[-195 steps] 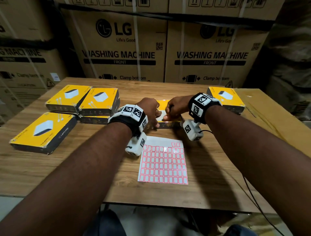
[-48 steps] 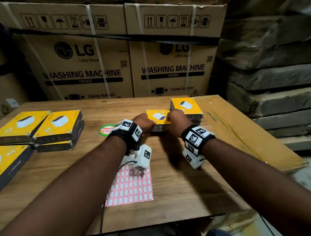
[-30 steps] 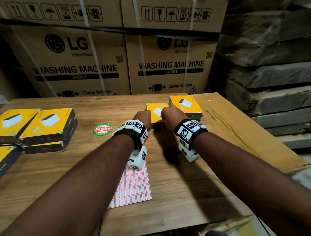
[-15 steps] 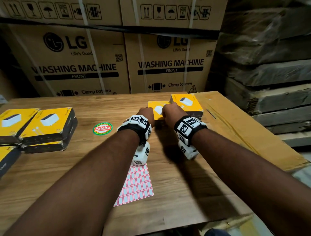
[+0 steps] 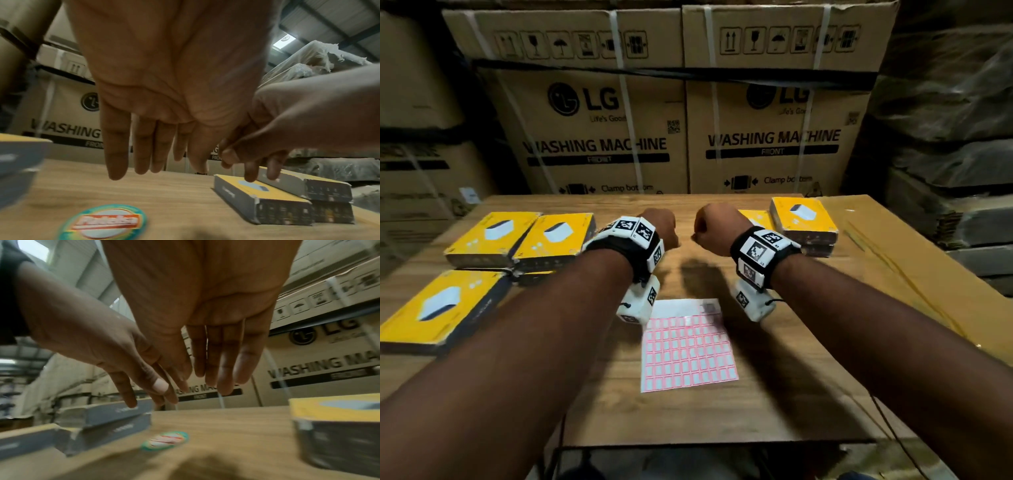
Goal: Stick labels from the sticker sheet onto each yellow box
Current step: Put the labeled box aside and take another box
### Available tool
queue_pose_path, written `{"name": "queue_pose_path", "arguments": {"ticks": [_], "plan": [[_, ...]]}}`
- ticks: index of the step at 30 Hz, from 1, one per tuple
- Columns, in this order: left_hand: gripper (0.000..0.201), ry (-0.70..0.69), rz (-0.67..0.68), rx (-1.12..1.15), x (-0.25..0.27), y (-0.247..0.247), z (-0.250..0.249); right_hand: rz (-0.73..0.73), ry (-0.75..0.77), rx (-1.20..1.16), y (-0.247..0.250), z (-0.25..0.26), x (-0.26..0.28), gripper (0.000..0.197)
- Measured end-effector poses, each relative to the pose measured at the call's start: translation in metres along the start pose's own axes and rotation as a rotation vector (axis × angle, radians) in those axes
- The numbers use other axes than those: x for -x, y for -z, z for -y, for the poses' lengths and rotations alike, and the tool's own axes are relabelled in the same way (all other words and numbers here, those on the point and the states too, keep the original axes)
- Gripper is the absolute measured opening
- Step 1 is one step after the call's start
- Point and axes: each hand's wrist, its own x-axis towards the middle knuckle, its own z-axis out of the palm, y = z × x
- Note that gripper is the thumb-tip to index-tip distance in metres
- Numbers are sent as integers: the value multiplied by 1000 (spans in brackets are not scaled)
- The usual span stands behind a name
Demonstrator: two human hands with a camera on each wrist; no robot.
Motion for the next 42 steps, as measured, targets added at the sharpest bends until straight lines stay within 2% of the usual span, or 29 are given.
{"name": "queue_pose_path", "arguments": {"ticks": [6, 9, 12, 15, 18, 22, 24, 26, 29, 33, 40, 42], "plan": [[39, 176, -31, -122, 63, 19, 90, 71, 228, -97, -26, 107, -7, 25], [44, 295, -11, -139, 105, 25, 137, 143, 352, -91, -52, 165, 1, 36], [38, 409, 14, -139, 147, 30, 178, 223, 446, -128, -71, 218, 16, 39], [43, 510, -9, -151, 181, 30, 216, 296, 509, -121, -86, 263, 25, 60], [50, 645, 32, -151, 202, 23, 244, 358, 529, -89, -96, 288, 32, 80], [73, 789, 80, -8, 212, -3, 265, 418, 527, -54, -106, 299, 36, 75], [82, 808, 72, 62, 211, -14, 271, 427, 509, -30, -111, 303, 37, 77], [84, 815, 41, 93, 210, -17, 273, 412, 516, -18, -114, 306, 37, 75], [77, 800, 37, 76, 212, -10, 273, 381, 537, 17, -114, 307, 35, 63], [62, 716, 129, 48, 213, -3, 271, 336, 530, 16, -118, 301, 30, 60], [61, 683, 243, 74, 216, 5, 252, 323, 455, -67, -118, 280, 28, 76], [53, 685, 302, 139, 214, 10, 249, 316, 456, -62, -115, 272, 27, 82]]}}
